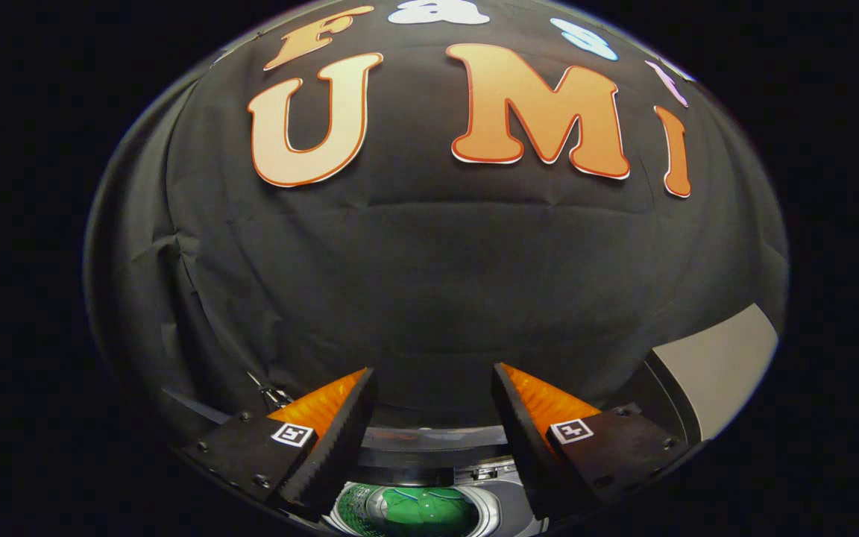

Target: Put the clothes into the washing machine and then close the washing machine lid.

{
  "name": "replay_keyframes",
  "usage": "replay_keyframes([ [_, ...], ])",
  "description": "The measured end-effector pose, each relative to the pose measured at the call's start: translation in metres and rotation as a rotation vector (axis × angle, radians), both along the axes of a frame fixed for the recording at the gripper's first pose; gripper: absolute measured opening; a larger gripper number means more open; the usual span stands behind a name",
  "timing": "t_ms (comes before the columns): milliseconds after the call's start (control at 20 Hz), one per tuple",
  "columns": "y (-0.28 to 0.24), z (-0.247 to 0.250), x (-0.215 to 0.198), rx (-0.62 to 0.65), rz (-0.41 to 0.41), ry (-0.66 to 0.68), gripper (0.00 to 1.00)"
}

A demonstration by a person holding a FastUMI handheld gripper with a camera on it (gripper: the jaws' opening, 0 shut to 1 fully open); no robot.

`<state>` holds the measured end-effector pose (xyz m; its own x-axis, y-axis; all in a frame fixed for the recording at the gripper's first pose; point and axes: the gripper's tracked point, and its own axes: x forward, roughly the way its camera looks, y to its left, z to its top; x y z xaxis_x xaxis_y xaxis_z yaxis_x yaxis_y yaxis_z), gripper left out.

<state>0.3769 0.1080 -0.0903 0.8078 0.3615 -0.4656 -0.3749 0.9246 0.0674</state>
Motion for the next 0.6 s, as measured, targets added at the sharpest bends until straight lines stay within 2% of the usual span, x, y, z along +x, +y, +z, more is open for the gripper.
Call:
replay_keyframes([
  [600,-0.029,-0.007,-0.068,0.045,-0.012,-0.131,0.99],
])
